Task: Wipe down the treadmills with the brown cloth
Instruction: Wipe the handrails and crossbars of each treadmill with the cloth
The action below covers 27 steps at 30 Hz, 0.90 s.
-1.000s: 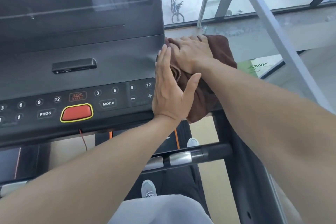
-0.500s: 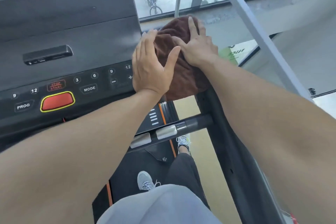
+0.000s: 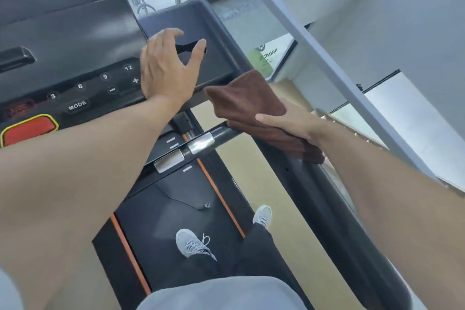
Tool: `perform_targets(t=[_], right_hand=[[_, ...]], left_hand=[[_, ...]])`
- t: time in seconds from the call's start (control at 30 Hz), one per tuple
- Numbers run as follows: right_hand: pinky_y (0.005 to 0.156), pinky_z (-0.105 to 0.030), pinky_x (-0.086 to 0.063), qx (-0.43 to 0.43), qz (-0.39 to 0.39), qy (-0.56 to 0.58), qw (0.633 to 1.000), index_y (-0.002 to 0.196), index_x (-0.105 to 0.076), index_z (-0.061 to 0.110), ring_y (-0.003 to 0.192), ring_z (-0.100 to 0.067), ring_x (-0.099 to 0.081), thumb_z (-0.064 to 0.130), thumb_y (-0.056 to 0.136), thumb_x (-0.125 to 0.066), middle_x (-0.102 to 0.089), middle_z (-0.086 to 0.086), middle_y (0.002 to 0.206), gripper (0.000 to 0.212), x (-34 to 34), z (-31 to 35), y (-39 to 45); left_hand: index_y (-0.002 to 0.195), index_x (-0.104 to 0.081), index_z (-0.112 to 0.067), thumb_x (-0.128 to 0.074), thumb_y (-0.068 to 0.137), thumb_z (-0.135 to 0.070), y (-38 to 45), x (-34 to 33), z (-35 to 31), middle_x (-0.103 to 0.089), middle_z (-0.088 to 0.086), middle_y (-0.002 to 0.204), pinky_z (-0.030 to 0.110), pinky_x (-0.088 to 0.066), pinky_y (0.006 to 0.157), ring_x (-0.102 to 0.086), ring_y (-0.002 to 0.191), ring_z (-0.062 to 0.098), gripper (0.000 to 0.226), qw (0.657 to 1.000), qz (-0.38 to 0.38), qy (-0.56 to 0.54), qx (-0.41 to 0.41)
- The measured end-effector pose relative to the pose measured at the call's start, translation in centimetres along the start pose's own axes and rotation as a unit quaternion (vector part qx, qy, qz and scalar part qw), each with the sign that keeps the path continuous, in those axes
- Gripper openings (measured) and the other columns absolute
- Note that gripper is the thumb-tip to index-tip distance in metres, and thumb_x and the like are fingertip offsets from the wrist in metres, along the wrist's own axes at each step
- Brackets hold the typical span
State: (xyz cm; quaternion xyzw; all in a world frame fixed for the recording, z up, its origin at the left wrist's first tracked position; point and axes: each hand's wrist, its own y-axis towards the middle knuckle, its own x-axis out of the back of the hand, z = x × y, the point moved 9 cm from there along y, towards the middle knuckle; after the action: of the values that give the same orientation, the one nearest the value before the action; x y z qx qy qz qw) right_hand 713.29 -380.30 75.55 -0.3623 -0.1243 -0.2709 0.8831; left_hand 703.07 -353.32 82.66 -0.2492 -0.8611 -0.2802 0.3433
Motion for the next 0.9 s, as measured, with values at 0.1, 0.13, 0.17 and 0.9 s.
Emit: perform_targets(t=[0.1, 0.13, 0.17, 0.9], right_hand=[[0.094, -0.026, -0.053, -0.031, 0.016, -0.002, 0.999, 0.133, -0.058, 0.031, 0.111, -0.008, -0.070, 0.036, 0.078, -0.090, -0.075, 0.013, 0.117, 0.064, -0.3, -2.1, -1.9], [0.093, -0.028, -0.054, -0.036, -0.021, -0.014, 0.999, 0.132, -0.058, 0.033, 0.110, -0.009, -0.070, 0.044, 0.075, -0.091, -0.074, 0.014, 0.116, 0.067, -0.2, -2.4, -2.1], [0.092, -0.031, -0.053, -0.041, -0.083, -0.050, 0.994, 0.132, -0.056, 0.035, 0.108, -0.009, -0.069, 0.059, 0.072, -0.087, -0.072, 0.016, 0.115, 0.071, 0.3, -2.6, -2.2], [0.105, -0.048, -0.044, 0.073, -0.220, -0.294, 0.927, 0.162, -0.016, 0.026, 0.133, -0.032, -0.052, 0.074, 0.082, -0.066, -0.045, -0.005, 0.152, 0.106, -0.5, 8.5, 5.7]], left_hand=[[0.135, -0.055, -0.019, -0.037, 0.098, -0.070, 0.5, -1.0, -0.6, -0.058, 0.002, 0.141, 0.037, -0.029, 0.116, -0.046, 0.136, 0.022, 0.065, 0.998, 0.024, 0.035, -0.038], [0.136, -0.055, -0.019, -0.033, 0.098, -0.072, 0.7, -1.4, -0.6, -0.057, 0.001, 0.142, 0.037, -0.029, 0.116, -0.045, 0.138, 0.021, 0.069, 0.997, 0.031, 0.045, -0.046], [0.137, -0.055, -0.019, -0.030, 0.097, -0.074, 0.8, -1.8, -0.5, -0.056, 0.001, 0.144, 0.039, -0.028, 0.117, -0.044, 0.140, 0.021, 0.072, 0.997, 0.037, 0.054, -0.048], [0.139, -0.052, -0.033, -0.038, 0.087, -0.082, 0.1, -1.5, 0.4, -0.052, -0.005, 0.145, 0.036, -0.034, 0.113, -0.042, 0.138, 0.021, 0.073, 0.994, 0.105, -0.017, 0.003]])
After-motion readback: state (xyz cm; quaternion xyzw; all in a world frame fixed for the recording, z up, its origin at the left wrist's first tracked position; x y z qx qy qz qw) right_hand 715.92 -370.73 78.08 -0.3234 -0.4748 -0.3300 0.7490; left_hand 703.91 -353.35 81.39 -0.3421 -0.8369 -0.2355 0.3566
